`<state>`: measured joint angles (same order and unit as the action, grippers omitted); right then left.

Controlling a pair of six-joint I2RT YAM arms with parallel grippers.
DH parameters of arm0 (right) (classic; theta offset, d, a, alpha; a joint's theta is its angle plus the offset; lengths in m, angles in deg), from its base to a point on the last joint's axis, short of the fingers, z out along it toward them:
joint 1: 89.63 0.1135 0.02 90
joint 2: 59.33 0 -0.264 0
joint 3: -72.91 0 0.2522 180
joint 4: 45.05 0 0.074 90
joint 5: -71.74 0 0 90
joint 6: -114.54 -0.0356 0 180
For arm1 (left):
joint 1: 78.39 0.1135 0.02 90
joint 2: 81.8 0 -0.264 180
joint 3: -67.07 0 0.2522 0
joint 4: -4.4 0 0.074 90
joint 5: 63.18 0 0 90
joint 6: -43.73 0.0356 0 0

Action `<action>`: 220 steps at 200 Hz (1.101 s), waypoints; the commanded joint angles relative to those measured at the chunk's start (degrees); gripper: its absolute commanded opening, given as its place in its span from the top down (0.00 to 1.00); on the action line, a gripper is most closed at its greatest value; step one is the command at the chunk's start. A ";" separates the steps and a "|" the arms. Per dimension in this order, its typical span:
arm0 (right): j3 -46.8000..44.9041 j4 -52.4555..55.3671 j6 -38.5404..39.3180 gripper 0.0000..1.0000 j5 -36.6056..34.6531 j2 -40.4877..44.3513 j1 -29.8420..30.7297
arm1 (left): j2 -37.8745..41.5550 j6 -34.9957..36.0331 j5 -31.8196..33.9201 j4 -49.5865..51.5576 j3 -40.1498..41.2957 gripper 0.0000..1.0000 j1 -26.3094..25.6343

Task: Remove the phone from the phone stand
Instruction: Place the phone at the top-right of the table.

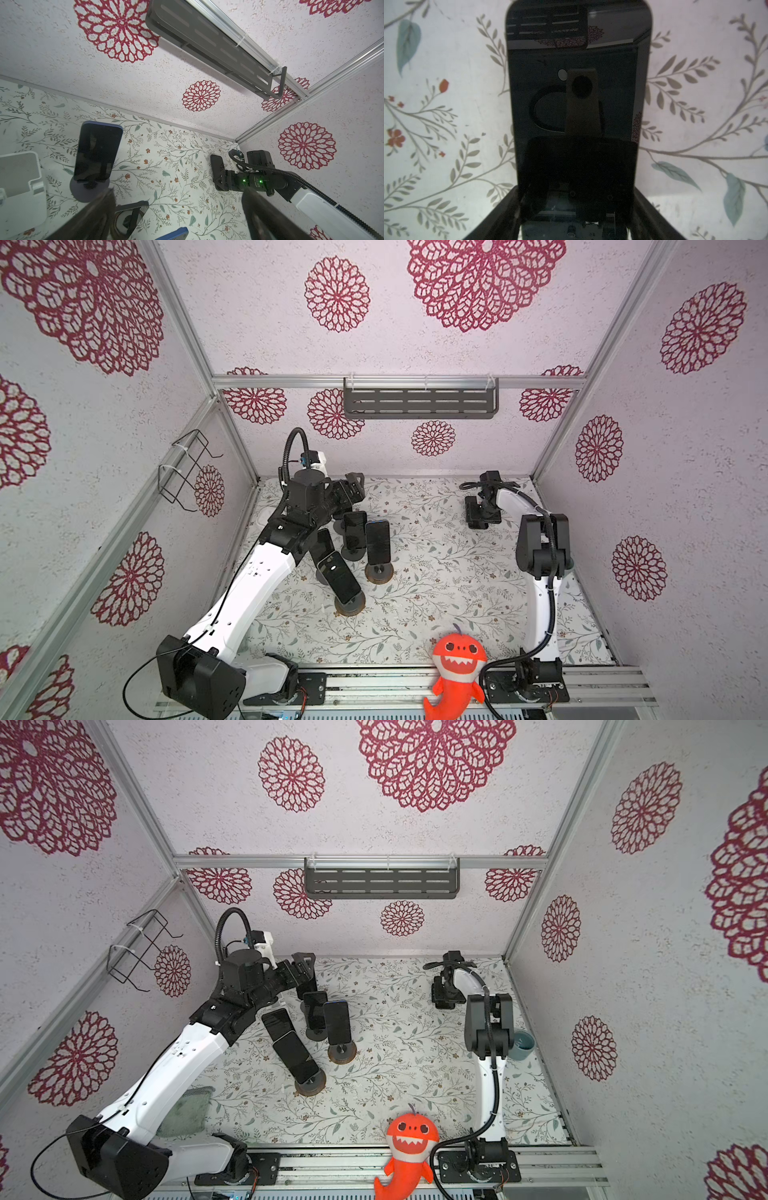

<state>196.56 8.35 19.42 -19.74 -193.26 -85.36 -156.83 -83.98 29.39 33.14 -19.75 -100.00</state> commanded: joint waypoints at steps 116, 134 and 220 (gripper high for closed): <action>0.42 0.38 -0.67 0.01 0.68 0.45 0.03 | -1.84 4.27 8.83 4.47 -1.48 0.02 -1.84; 0.42 1.11 0.44 0.01 0.02 2.50 0.03 | -3.45 7.67 11.31 7.36 -3.80 0.02 -2.35; -13.81 -3.82 -1.44 0.01 0.10 19.95 0.03 | -17.99 12.08 22.87 14.46 -15.87 0.02 -2.07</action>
<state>188.76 7.56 19.90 -20.94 -181.85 -85.36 -169.72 -73.91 47.40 44.31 -31.70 -102.14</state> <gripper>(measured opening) 0.989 0.977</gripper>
